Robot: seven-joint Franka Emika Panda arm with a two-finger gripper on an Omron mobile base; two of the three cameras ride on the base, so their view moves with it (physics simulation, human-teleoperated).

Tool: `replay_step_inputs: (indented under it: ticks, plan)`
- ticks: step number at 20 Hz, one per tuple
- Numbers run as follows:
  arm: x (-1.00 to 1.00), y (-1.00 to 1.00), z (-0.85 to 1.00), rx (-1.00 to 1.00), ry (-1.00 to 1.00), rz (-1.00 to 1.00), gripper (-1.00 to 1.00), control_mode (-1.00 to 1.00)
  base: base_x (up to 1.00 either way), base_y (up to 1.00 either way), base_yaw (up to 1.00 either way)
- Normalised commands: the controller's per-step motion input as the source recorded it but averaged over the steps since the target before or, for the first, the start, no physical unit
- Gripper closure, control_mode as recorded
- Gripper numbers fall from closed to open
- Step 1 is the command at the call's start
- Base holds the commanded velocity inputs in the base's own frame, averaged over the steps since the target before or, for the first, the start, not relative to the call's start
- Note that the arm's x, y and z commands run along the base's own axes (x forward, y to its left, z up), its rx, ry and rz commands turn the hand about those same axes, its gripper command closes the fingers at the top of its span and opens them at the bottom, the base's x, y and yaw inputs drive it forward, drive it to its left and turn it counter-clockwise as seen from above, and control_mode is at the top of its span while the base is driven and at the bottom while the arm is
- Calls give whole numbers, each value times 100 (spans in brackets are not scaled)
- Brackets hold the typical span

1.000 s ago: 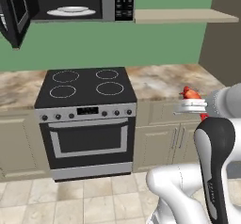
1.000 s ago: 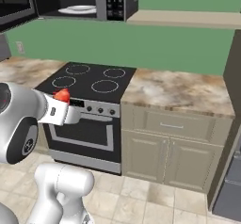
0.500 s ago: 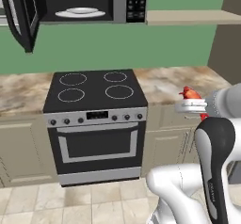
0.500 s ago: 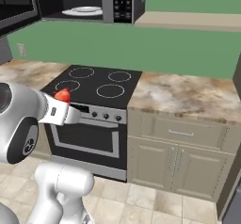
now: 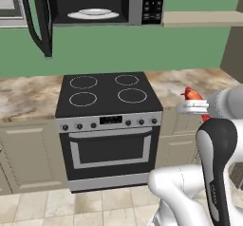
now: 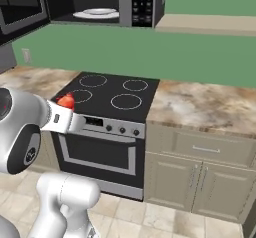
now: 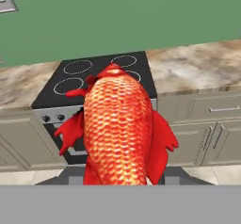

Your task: Transport the fish from the fridge to the microwave and turn on the microwave.

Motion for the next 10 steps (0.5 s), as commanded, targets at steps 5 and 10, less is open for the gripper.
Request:
replay_step_inputs:
  ticks: [5, 10]
  plan:
    - [0, 0, 0, 0, 0, 0, 100, 100, 47, 38, 0]
    - [0, 0, 0, 0, 0, 0, 100, 100, 47, 31, 0]
